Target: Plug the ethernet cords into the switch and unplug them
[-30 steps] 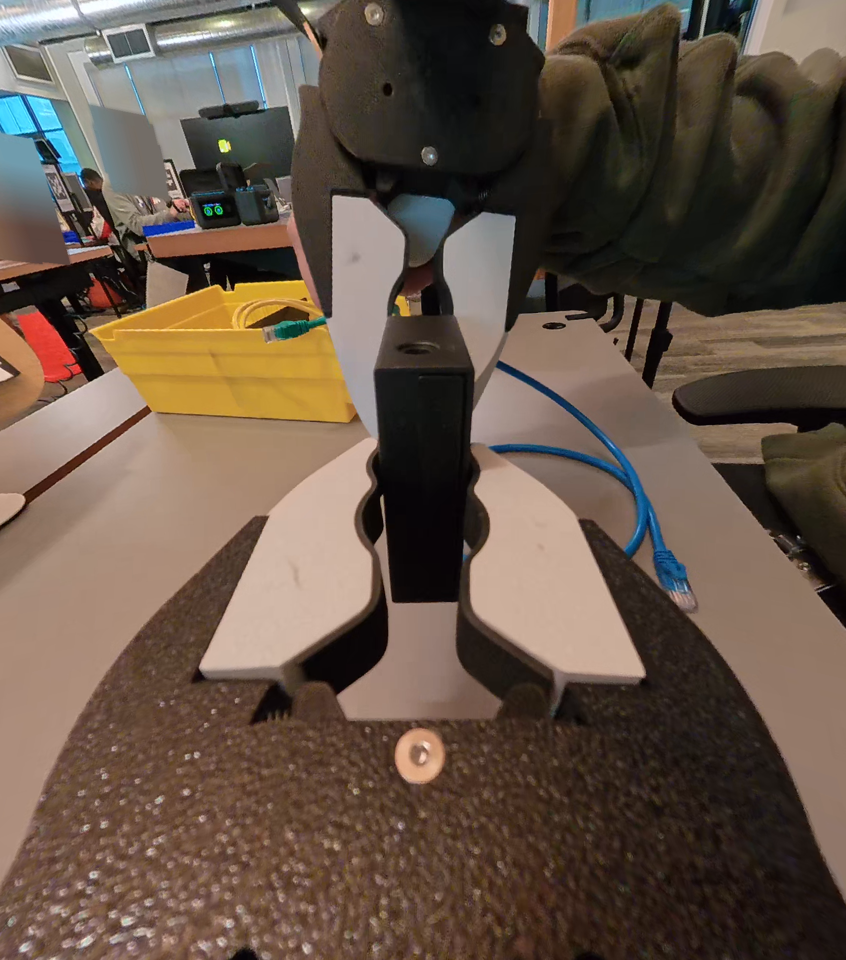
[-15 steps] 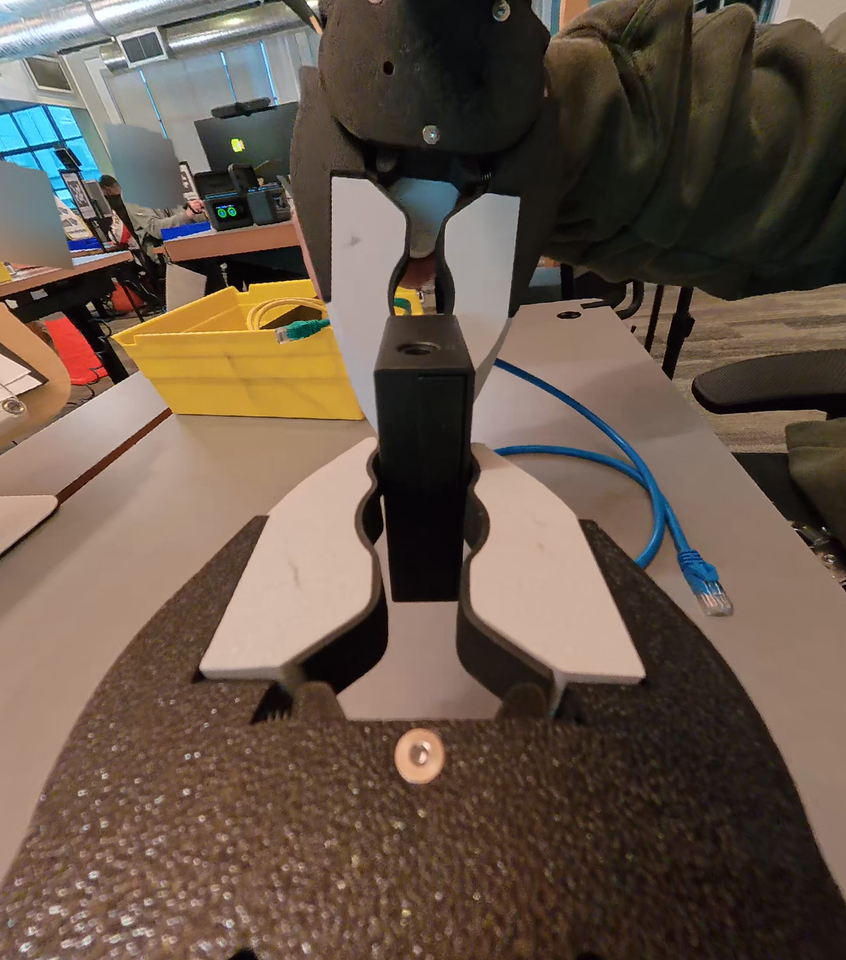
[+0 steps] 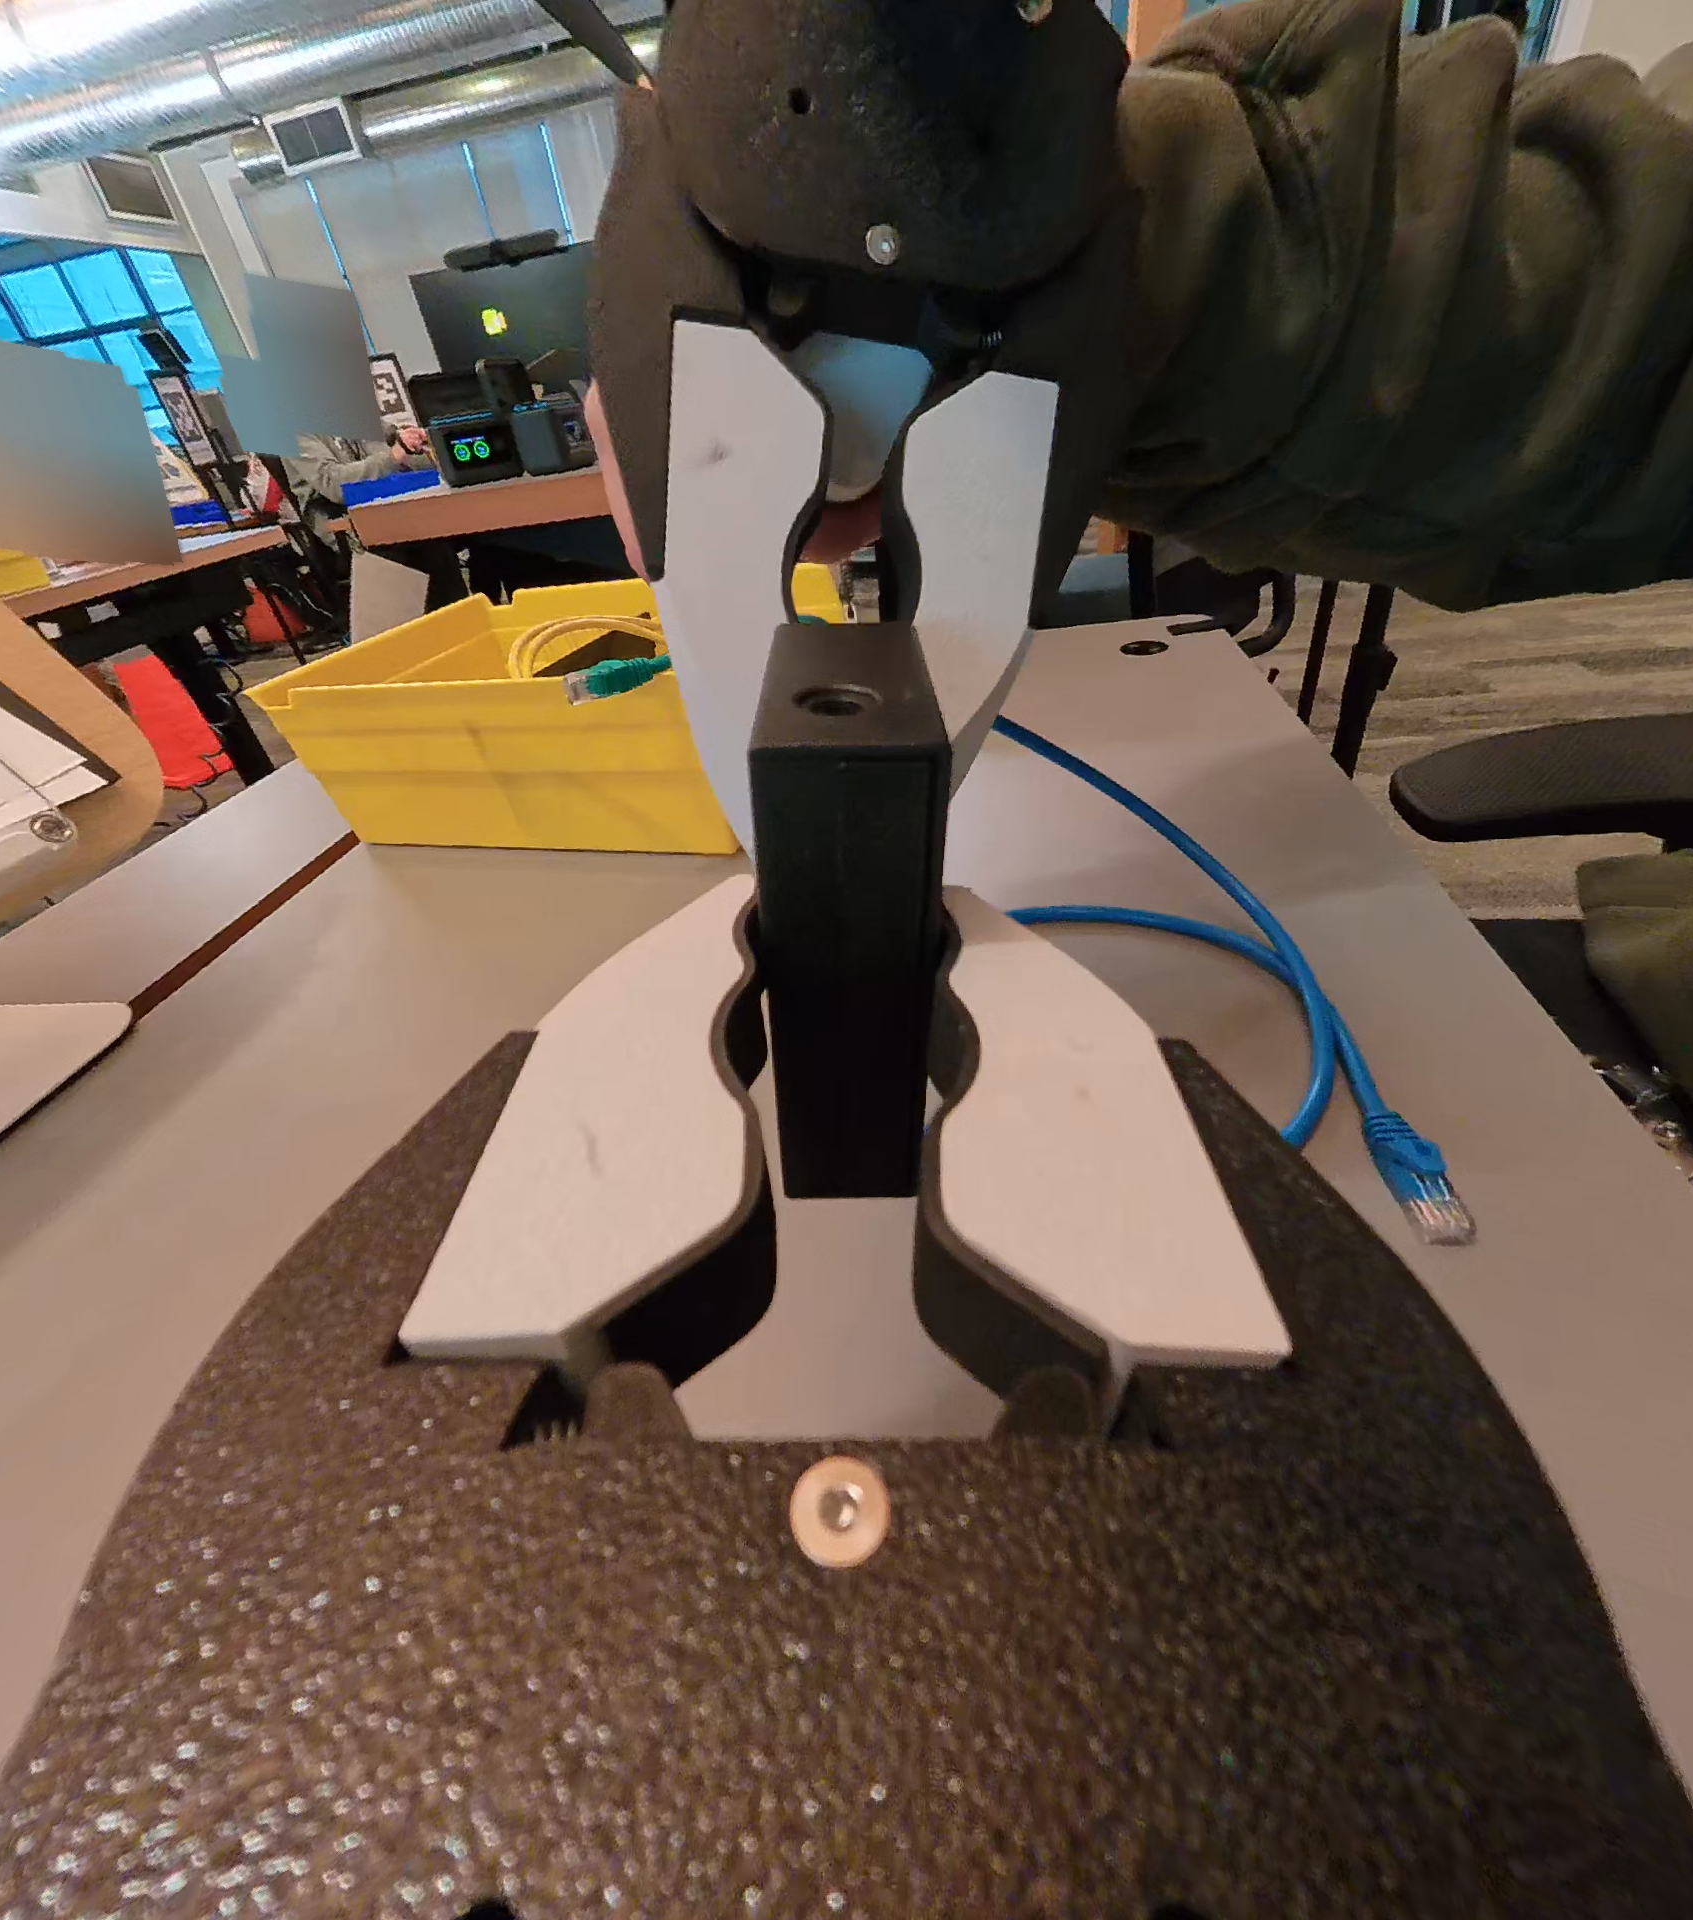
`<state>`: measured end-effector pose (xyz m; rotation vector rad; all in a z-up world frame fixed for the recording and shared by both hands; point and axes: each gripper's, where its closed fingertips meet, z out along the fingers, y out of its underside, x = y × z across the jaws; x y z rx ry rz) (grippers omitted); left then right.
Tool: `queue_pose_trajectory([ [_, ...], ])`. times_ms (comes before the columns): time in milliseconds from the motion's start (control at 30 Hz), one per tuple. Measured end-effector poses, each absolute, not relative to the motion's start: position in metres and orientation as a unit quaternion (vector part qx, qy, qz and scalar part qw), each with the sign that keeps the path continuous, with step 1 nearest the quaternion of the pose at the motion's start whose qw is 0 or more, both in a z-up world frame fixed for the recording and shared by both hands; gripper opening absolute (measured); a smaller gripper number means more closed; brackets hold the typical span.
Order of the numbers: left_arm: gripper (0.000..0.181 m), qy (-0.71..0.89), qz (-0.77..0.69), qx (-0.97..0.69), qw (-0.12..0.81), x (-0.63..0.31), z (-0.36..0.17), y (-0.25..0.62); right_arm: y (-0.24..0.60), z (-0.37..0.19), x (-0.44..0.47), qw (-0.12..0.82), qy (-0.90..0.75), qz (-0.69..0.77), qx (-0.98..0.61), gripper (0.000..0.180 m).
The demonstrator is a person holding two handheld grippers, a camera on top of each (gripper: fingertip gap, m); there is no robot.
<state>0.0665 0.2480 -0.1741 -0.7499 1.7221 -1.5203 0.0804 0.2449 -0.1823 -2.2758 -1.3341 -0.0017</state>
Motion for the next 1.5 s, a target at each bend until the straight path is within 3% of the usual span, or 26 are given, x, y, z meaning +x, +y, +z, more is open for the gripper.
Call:
queue_pose_trajectory([
  [933,0.027,0.680,-0.555,-0.304,0.370,0.070,-0.188,0.256,0.253,-0.195,0.085,0.267,-0.483,-0.037,-0.833,0.015],
  [1500,0.027,0.673,-0.558,-0.321,0.363,0.076,-0.203,0.257,0.253,-0.207,0.094,0.223,-0.556,-0.094,-0.795,0.015],
])
